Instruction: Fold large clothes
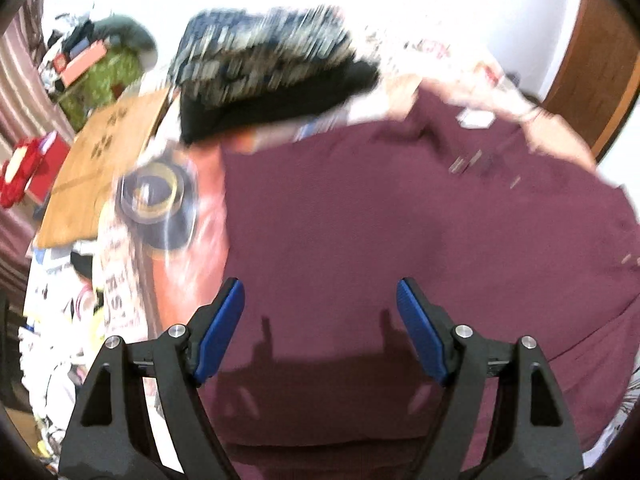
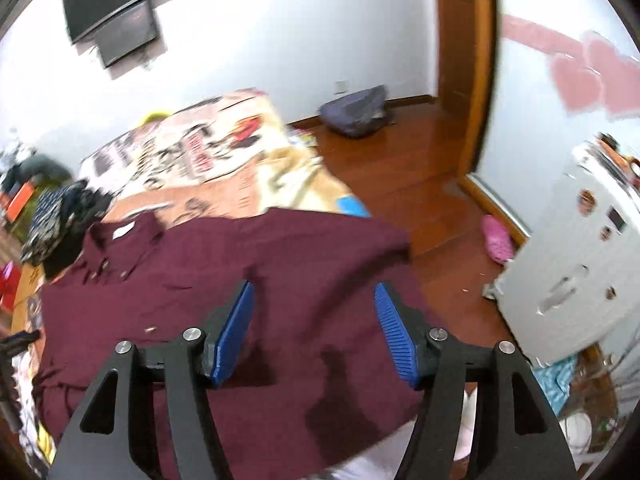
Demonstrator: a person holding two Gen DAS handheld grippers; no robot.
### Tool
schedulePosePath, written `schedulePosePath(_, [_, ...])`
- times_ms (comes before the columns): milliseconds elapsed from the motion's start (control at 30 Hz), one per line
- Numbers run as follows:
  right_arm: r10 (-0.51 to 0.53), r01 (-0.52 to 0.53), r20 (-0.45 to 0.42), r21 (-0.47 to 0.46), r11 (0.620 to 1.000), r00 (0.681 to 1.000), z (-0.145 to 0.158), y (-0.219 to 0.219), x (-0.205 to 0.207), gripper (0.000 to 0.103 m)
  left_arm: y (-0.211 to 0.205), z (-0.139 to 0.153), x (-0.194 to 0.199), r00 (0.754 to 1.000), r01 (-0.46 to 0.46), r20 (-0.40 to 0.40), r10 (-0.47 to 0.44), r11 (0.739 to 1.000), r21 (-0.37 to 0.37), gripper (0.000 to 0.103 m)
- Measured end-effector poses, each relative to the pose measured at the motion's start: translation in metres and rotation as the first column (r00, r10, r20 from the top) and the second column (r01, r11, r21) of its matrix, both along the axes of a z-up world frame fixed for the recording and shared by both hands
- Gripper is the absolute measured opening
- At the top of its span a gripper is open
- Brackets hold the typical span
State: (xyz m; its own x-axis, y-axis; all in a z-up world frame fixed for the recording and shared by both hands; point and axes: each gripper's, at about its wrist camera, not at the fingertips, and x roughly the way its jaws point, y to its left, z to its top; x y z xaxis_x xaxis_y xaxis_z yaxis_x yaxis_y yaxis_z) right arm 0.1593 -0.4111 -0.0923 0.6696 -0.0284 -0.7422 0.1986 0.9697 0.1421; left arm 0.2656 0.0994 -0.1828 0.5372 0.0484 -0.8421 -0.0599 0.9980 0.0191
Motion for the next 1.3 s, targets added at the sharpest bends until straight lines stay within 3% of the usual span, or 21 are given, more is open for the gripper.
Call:
schedulePosePath(167, [-0.121,0.125,-0.049,0.090,0.988,0.991,-0.021,-0.045,-0.012,0.062,-0.044,0.045,0.011,0.991,0.074,0.116,-0.069,0.996,-0.042,0.078])
schedulePosePath(267, [-0.175,0.191,-0.108,0.160,0.968,0.979,-0.046,-0.066,-0.020,0.062,-0.073,0.054,0.018,0.984,0.126,0.138,-0.116,0.990,-0.069,0.078])
schedulePosePath(367, [-0.205,0.239,-0.162,0.228,0.944,0.965,-0.066,-0.081,-0.028,0.062,-0.103,0.051,0.025,0.978,0.173,0.131,-0.162,0.982,-0.074,0.078])
schedulePosePath(533, [-0.251,0.332,-0.251,0.367,0.869,0.935,-0.106,-0.106,-0.038,0.062,-0.147,0.032,0.034,0.969,0.239,0.084,-0.232,0.967,-0.092,0.078])
schedulePosePath(700, [-0.253,0.364,-0.278,0.497,0.788,0.927,-0.126,-0.119,-0.043,0.062,-0.175,0.015,0.036,0.959,0.284,0.035,-0.282,0.953,-0.105,0.078])
schedulePosePath(800, [-0.268,0.366,-0.253,0.546,0.754,0.930,-0.129,-0.122,-0.041,0.052,-0.181,0.008,0.036,0.956,0.294,0.020,-0.294,0.950,-0.102,0.078])
schedulePosePath(867, [-0.301,0.385,-0.240,0.528,0.757,0.923,-0.125,-0.121,-0.040,0.042,-0.182,0.004,0.035,0.956,0.292,0.011,-0.292,0.951,-0.100,0.078])
schedulePosePath(933, [-0.325,0.393,-0.222,0.507,0.767,0.919,-0.119,-0.120,-0.038,0.018,-0.179,0.001,0.036,0.958,0.286,0.001,-0.288,0.952,-0.108,0.078])
schedulePosePath(1000, [-0.330,0.390,-0.209,0.509,0.767,0.921,-0.112,-0.117,-0.035,0.010,-0.176,-0.001,0.036,0.959,0.281,-0.005,-0.284,0.953,-0.115,0.078])
schedulePosePath(1167, [-0.307,0.330,-0.128,0.473,0.817,0.943,-0.084,-0.106,-0.021,0.006,-0.167,0.002,0.033,0.962,0.271,0.008,-0.272,0.955,-0.118,0.078])
schedulePosePath(1300, [-0.238,0.199,0.022,0.481,0.854,0.971,-0.026,-0.087,-0.005,0.006,-0.158,0.014,0.026,0.963,0.268,0.043,-0.265,0.956,-0.115,0.078])
